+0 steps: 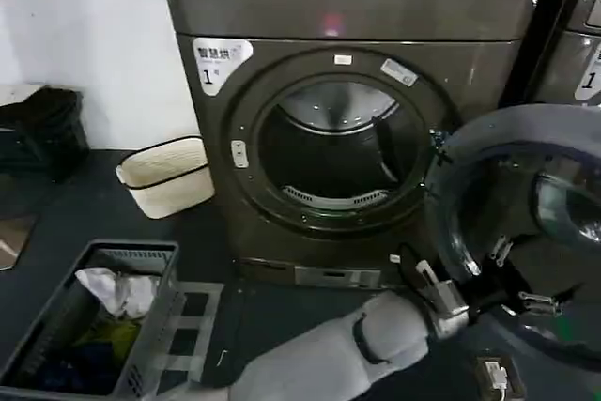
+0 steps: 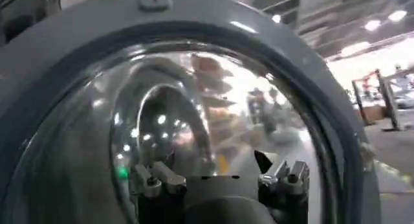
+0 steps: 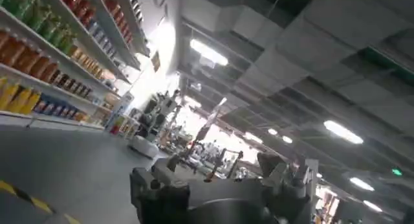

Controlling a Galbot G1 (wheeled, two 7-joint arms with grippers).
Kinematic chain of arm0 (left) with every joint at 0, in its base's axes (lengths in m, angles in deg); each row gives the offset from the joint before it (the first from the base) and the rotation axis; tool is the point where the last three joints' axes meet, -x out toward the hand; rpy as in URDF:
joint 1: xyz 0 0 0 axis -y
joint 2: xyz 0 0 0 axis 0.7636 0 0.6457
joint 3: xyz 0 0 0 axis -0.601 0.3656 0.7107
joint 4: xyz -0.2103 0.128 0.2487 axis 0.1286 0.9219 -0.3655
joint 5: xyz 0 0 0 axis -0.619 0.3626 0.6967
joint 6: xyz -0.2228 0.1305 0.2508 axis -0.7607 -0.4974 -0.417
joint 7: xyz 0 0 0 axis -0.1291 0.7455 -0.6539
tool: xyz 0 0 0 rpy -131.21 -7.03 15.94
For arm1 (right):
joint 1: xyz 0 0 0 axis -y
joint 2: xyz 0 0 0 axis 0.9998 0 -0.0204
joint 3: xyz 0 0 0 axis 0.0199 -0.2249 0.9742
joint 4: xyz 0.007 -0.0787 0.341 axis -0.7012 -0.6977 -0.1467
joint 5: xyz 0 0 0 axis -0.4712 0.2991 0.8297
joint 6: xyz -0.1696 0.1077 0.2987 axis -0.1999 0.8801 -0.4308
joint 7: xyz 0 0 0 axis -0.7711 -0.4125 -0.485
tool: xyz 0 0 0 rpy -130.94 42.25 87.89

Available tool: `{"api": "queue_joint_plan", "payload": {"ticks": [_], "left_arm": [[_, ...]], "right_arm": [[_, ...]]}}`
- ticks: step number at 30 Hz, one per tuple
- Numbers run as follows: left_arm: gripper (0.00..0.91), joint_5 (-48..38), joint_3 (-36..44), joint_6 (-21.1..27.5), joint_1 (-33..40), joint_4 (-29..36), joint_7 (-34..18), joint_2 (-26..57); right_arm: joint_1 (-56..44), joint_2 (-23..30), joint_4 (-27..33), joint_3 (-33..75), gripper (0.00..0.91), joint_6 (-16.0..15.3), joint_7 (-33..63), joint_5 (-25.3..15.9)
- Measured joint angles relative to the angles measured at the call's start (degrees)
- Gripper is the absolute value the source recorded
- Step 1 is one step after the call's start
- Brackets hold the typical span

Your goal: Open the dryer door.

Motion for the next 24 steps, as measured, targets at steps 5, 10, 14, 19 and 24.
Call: {"api": "queue_joint_plan", "payload": {"ticks": [5,10,14,19,24], "left_arm": [[0.907,-0.92,0.01,-0.29,-0.84,0.81,2.23,-0.02],[0.907,-1.14,-0.03,-0.45,-1.45,2.41,3.49,0.78],[0.907,-1.28,-0.11,-0.42,-1.79,3.81,4.09,1.66],[0.907,-1.88,-0.33,-0.06,-2.23,6.53,4.55,3.37],[0.907,-3.11,-0.98,0.85,-3.20,10.80,5.42,6.87]], "right_arm": [[-0.11,0.26,-0.71,-0.17,0.907,0.02,-0.60,0.76],[0.05,0.21,-1.30,-0.53,0.907,0.17,-1.40,2.02],[0.06,0.20,-1.44,-0.67,0.907,0.20,-1.92,2.61],[0.05,0.07,-1.75,-1.16,0.907,-0.40,-2.02,3.27],[-0.01,-0.41,-2.27,-1.70,0.907,-1.15,-2.08,4.23]]}}
